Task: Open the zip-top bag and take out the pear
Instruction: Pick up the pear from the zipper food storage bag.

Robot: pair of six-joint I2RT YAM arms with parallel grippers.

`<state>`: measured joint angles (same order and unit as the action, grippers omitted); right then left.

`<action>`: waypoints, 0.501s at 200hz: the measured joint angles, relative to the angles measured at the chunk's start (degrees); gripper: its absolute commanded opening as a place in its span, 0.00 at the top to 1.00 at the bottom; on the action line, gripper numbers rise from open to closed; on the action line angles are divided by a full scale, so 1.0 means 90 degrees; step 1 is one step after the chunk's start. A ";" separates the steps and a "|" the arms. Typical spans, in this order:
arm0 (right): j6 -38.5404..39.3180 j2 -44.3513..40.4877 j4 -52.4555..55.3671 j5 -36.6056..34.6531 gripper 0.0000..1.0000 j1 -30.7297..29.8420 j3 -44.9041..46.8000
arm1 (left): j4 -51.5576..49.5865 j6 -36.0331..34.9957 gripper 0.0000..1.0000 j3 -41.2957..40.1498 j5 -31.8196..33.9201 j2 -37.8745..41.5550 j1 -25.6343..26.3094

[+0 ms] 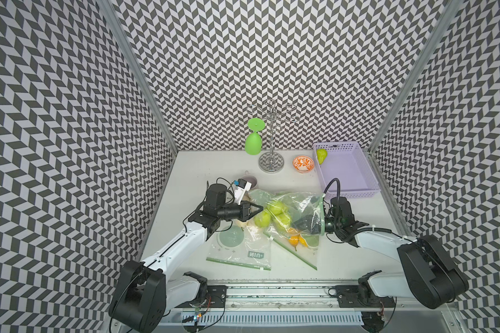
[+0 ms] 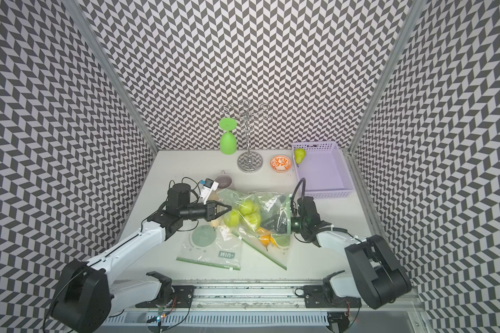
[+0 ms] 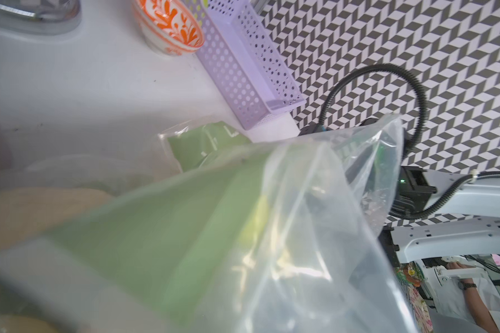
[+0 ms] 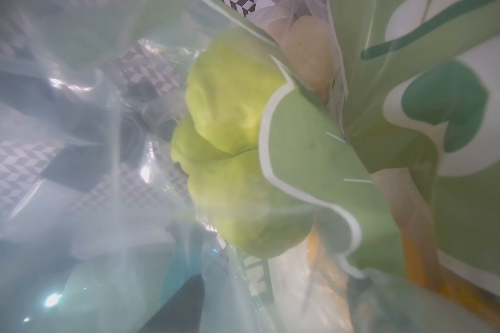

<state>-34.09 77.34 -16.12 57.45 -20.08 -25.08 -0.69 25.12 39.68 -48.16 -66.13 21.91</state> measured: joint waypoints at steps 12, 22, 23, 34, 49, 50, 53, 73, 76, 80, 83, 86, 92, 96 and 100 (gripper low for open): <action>0.0007 -0.0143 -0.0046 0.0056 0.11 0.0017 0.0066 | 0.0022 0.0143 1.00 0.0138 -0.0007 0.0170 0.0148; 0.0007 -0.0262 -0.0083 0.0104 0.10 0.0044 0.0092 | 0.0073 0.0270 1.00 0.0238 0.0000 0.0270 0.0294; 0.0010 -0.0282 -0.0090 0.0117 0.10 0.0044 0.0095 | 0.0073 0.0284 1.00 0.0245 -0.0002 0.0277 0.0306; -0.0002 -0.0393 -0.0151 0.0202 0.09 0.0068 0.0112 | 0.0148 0.0420 1.00 0.0316 0.0010 0.0335 0.0461; -0.0027 -0.0512 -0.0301 0.0321 0.07 0.0117 0.0168 | 0.0177 0.0568 1.00 0.0386 0.0061 0.0350 0.0612; -0.0024 -0.0517 -0.0308 0.0325 0.07 0.0119 0.0170 | 0.0180 0.0578 1.00 0.0389 0.0063 0.0350 0.0617; -0.0051 -0.0539 -0.0338 0.0342 0.07 0.0126 0.0187 | 0.0185 0.0612 1.00 0.0396 0.0066 0.0350 0.0636; -0.0129 -0.0634 -0.0461 0.0440 0.04 0.0165 0.0270 | 0.0211 0.0750 1.00 0.0403 0.0117 0.0347 0.0695; -0.0148 -0.0639 -0.0476 0.0449 0.04 0.0168 0.0282 | 0.0211 0.0772 1.00 0.0403 0.0121 0.0347 0.0695; -0.0168 -0.0641 -0.0500 0.0464 0.03 0.0168 0.0291 | 0.0211 0.0787 1.00 0.0403 0.0136 0.0347 0.0697; -0.0168 -0.0641 -0.0520 0.0469 0.03 0.0168 0.0299 | 0.0211 0.0814 1.00 0.0403 0.0141 0.0347 0.0704; -0.0182 -0.0641 -0.0534 0.0476 0.03 0.0168 0.0304 | 0.0211 0.0821 1.00 0.0403 0.0153 0.0347 0.0709; -0.0199 -0.0641 -0.0554 0.0491 0.03 0.0168 0.0308 | 0.0211 0.0850 1.00 0.0403 0.0175 0.0345 0.0716; -0.0219 -0.0641 -0.0568 0.0503 0.03 0.0168 0.0311 | 0.0211 0.0857 1.00 0.0403 0.0187 0.0345 0.0716; -0.0226 -0.0641 -0.0588 0.0515 0.03 0.0168 0.0313 | 0.0211 0.0867 1.00 0.0403 0.0202 0.0345 0.0716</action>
<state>-36.12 71.57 -21.41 62.08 -18.57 -22.26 1.21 32.93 43.31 -46.35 -63.02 28.36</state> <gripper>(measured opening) 0.970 0.048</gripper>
